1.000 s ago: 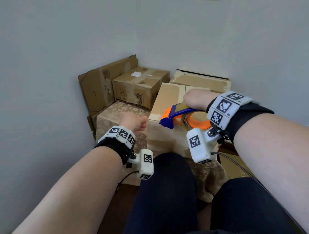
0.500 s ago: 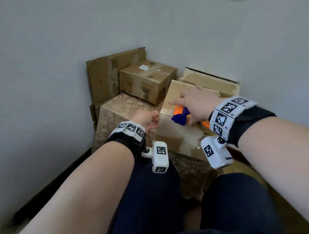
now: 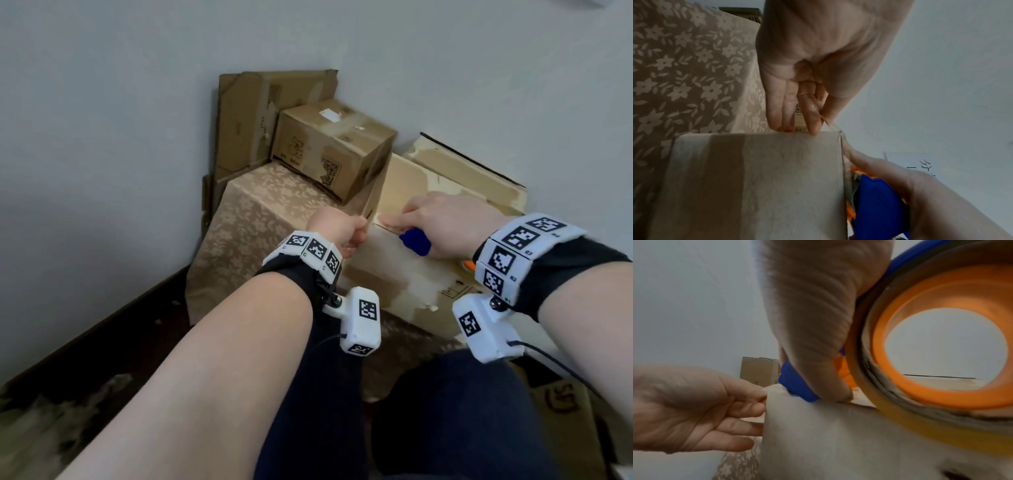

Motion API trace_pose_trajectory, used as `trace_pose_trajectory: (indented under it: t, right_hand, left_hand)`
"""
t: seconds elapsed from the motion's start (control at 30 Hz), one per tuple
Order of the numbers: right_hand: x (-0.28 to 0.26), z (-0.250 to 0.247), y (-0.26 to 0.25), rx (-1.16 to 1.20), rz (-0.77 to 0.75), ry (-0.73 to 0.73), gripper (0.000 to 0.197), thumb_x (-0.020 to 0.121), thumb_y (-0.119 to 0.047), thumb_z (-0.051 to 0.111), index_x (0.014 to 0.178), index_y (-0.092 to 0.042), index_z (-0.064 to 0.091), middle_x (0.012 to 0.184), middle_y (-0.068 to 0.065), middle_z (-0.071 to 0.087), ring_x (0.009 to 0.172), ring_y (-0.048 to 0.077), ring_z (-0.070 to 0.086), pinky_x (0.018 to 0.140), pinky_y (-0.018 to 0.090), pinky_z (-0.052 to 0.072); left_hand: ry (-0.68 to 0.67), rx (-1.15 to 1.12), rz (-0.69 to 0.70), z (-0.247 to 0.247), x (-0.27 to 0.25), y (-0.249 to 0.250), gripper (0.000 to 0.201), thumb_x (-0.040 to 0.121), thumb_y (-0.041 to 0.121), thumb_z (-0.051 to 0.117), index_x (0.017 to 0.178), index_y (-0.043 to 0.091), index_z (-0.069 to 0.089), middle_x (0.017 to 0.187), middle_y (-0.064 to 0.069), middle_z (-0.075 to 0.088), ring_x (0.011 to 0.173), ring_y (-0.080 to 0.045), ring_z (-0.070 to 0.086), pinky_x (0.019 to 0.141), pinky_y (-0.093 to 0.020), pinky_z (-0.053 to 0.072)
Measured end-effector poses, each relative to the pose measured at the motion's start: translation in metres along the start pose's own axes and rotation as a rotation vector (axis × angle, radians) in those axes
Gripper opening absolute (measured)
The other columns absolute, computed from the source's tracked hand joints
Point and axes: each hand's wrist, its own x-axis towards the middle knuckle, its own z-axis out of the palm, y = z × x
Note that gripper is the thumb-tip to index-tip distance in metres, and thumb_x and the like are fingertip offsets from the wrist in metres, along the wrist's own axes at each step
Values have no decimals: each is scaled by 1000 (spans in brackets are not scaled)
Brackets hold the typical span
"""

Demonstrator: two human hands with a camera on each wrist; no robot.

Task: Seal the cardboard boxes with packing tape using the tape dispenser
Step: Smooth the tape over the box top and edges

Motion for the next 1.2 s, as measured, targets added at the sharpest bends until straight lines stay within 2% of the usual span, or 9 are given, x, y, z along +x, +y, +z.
trace_pose_trajectory:
  t: [0.13, 0.3, 0.6, 0.7, 0.8, 0.87, 0.97, 1.1, 1.2]
  right_hand:
    - [1, 2, 1, -2, -12, 14, 73, 89, -23, 57, 147, -49, 20, 133, -7, 46, 116, 19, 48, 73, 30, 47]
    - [3, 2, -1, 3, -17, 36, 70, 89, -29, 58, 145, -52, 21, 130, -7, 48, 111, 18, 49, 77, 36, 53]
    - [3, 2, -2, -8, -3, 8, 74, 89, -25, 58, 145, -52, 19, 133, -6, 46, 114, 18, 47, 80, 36, 53]
    - [4, 3, -3, -1, 1, 0, 76, 89, -24, 59, 145, -53, 18, 133, -7, 46, 114, 19, 48, 80, 36, 53]
    - [5, 2, -3, -6, 0, -2, 74, 88, -26, 59, 144, -53, 19, 131, -6, 47, 113, 19, 48, 79, 36, 54]
    - [5, 1, -3, -13, 3, 1, 72, 88, -27, 60, 144, -53, 22, 132, -6, 46, 113, 19, 49, 78, 36, 54]
    - [4, 2, -3, -6, 5, -1, 72, 88, -25, 60, 144, -52, 23, 131, -7, 47, 112, 19, 49, 79, 36, 54]
    - [6, 3, -2, 2, 10, -4, 72, 88, -24, 59, 144, -52, 24, 130, -7, 47, 113, 19, 49, 79, 36, 54]
    - [7, 3, -1, -1, 6, 1, 72, 88, -27, 60, 143, -54, 22, 128, -8, 48, 109, 18, 50, 75, 37, 55]
  left_hand:
    - [-23, 45, -7, -1, 1, 0, 20, 94, 18, 55, 77, 9, 60, 70, -2, 62, 69, -18, 57, 65, -28, 45]
    - [-8, 161, 13, 0, 0, 3, 23, 88, 14, 55, 65, 11, 58, 67, -1, 62, 57, -16, 47, 75, -31, 48]
    - [-47, 215, 38, -5, 3, -6, 22, 82, 17, 56, 62, 11, 57, 55, -2, 57, 49, -17, 42, 69, -31, 45]
    - [-57, 196, 28, -3, 6, -10, 27, 87, 20, 55, 62, 10, 54, 57, -3, 56, 50, -17, 41, 64, -30, 43]
    - [-67, 248, 44, -5, 4, -9, 29, 89, 23, 54, 63, 10, 54, 60, -4, 57, 53, -19, 46, 68, -32, 48]
    - [-60, 367, 40, -11, 4, -10, 27, 89, 26, 55, 68, 9, 55, 66, -5, 61, 61, -22, 54, 74, -34, 52]
    - [-36, 503, -19, -16, 22, -18, 21, 90, 24, 51, 92, 5, 60, 90, -8, 67, 75, -21, 61, 79, -37, 53]
    - [-45, 329, 62, -18, 20, -2, 34, 98, 26, 38, 109, 3, 60, 113, -11, 64, 97, -24, 59, 96, -42, 47]
    - [-222, 109, 97, -13, -3, 17, 51, 101, 44, 29, 120, 7, 58, 117, -5, 60, 110, -19, 52, 93, -35, 38]
